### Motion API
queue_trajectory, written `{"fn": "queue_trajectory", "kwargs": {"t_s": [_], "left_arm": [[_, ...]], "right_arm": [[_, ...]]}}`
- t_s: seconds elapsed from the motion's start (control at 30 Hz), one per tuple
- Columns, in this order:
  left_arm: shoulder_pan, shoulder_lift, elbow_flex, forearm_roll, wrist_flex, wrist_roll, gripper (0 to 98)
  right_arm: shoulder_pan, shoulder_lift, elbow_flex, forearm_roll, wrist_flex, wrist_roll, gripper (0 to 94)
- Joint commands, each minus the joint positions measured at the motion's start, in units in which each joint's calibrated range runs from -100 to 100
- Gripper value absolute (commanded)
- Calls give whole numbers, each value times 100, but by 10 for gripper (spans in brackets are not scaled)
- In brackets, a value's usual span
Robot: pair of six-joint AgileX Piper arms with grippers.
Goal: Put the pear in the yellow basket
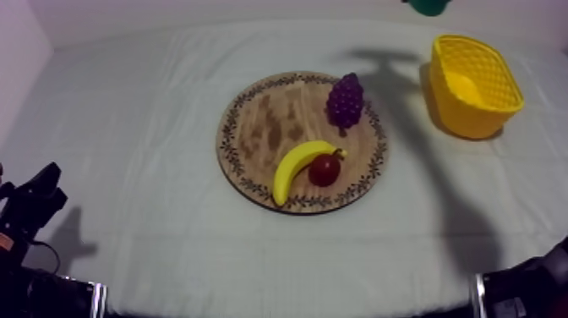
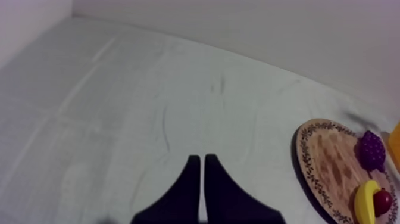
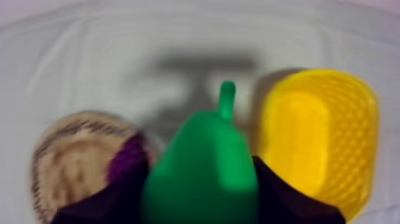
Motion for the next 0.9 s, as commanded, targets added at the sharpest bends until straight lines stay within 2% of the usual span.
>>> {"fn": "queue_trajectory", "kwargs": {"t_s": [0.0, 0.27, 0.67, 0.73, 0.87], "left_arm": [[0, 2, -2, 1, 0, 1, 1], [0, 2, -2, 1, 0, 1, 1], [0, 2, -2, 1, 0, 1, 1], [0, 2, -2, 1, 0, 1, 1], [0, 2, -2, 1, 0, 1, 1]], "right_arm": [[536, 44, 11, 11, -55, 116, 363], [1114, 278, 170, 167, -254, 314, 368], [1187, 851, 1163, 253, -965, 286, 359], [1207, 1015, 1244, 262, -1016, 285, 382], [1263, 1283, 1348, 250, -1025, 337, 511]]}}
